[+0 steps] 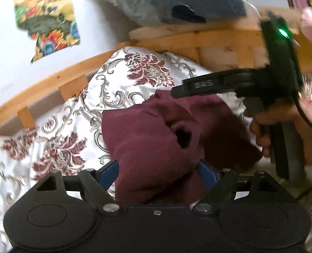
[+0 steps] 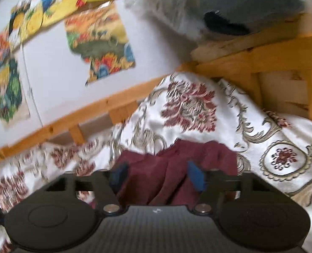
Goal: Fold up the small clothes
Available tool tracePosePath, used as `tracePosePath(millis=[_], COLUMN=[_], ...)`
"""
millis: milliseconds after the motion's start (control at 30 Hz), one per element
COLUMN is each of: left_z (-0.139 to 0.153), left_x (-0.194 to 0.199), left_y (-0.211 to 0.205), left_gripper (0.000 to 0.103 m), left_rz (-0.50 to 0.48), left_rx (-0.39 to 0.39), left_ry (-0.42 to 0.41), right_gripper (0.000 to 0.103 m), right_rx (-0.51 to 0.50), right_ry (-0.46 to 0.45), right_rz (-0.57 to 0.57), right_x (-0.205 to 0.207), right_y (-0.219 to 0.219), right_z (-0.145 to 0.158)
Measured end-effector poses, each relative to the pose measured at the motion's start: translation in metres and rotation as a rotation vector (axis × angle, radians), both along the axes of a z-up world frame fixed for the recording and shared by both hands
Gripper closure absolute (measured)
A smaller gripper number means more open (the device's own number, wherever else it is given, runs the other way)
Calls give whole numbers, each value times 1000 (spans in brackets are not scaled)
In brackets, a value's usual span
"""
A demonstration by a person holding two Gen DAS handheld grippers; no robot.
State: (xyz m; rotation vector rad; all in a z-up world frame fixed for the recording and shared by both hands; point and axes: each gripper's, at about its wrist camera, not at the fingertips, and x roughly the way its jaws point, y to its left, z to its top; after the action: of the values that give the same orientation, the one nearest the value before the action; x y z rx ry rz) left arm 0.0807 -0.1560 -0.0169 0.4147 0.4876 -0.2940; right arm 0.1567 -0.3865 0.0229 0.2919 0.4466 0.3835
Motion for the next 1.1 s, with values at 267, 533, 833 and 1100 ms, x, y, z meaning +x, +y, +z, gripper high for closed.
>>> tracePosePath(millis=[267,533,833,1100], left_z=[-12,-16,-13,-16], left_x=[2,7,7,6], left_y=[-13,-12,-9,-11], left_gripper=[29,69,84,84], left_rz=[-16,-1,-19,-26], left_rx=[122,163,137,149], left_ry=[29,25,33,26], right_gripper=[59,93,94,66], right_rx=[61,-12,-9,71], right_ry=[70,99,128,207], right_rz=[42,61,-37,-56], right_x=[20,21,8,8], right_y=[1,16,-2,-12], right_z=[-10,-14,-2,-15])
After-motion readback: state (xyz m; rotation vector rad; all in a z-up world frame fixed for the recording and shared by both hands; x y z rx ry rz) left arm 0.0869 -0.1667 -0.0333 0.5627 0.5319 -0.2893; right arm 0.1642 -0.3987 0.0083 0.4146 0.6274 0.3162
